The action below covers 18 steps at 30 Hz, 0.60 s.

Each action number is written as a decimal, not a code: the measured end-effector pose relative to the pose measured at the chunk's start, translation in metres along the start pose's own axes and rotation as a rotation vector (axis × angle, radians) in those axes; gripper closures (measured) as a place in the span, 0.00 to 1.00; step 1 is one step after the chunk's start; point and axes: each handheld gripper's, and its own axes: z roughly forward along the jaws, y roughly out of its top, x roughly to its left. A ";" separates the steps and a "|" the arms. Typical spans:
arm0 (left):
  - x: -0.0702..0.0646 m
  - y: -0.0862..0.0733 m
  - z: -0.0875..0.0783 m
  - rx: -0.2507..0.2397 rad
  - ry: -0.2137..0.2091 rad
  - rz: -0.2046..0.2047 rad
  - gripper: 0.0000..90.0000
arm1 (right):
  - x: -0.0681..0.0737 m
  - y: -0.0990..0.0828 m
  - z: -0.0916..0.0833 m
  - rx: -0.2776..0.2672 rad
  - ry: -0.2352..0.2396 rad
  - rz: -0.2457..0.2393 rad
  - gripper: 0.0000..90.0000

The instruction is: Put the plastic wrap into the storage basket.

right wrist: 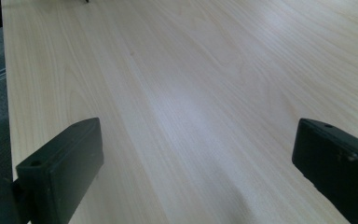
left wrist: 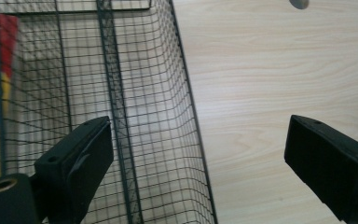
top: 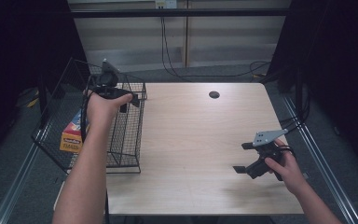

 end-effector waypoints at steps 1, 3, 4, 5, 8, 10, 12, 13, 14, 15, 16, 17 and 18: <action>-0.002 0.000 0.001 -0.001 -0.006 0.005 0.09 | 0.000 0.000 0.000 0.000 0.000 -0.002 0.02; -0.005 0.000 0.003 0.001 -0.017 0.013 0.09 | 0.000 0.000 0.001 0.002 -0.006 -0.006 0.02; -0.007 -0.001 0.004 0.001 -0.023 0.018 0.09 | 0.000 0.000 0.001 0.003 -0.003 -0.005 0.02; -0.009 -0.001 0.005 0.005 -0.025 0.031 0.09 | 0.000 0.000 0.001 0.004 -0.003 -0.005 0.02; -0.016 -0.002 0.009 0.009 -0.044 0.047 0.09 | 0.000 0.000 0.001 0.004 -0.003 -0.005 0.02; -0.021 -0.003 0.012 0.007 -0.057 0.060 0.09 | 0.000 0.000 0.001 0.004 -0.003 -0.006 0.02; -0.022 -0.003 0.013 0.008 -0.061 0.063 0.09 | 0.000 0.000 0.001 0.004 -0.001 -0.006 0.02; -0.026 -0.003 0.016 0.011 -0.069 0.077 0.09 | 0.000 0.000 0.001 0.004 -0.002 -0.006 0.02; -0.028 -0.004 0.017 0.010 -0.073 0.080 0.09 | 0.000 0.000 0.001 0.004 -0.002 -0.006 0.02; -0.030 -0.004 0.018 0.009 -0.077 0.081 0.09 | 0.000 0.000 0.001 0.004 -0.002 -0.006 0.02; -0.031 -0.005 0.019 0.010 -0.083 0.086 0.09 | 0.000 -0.001 0.001 0.003 -0.002 -0.008 0.02; -0.032 -0.005 0.019 0.013 -0.086 0.093 0.09 | 0.000 -0.001 0.001 0.003 -0.003 -0.008 0.02; -0.033 -0.005 0.020 0.011 -0.088 0.094 0.09 | 0.000 -0.001 0.001 0.003 -0.002 -0.009 0.02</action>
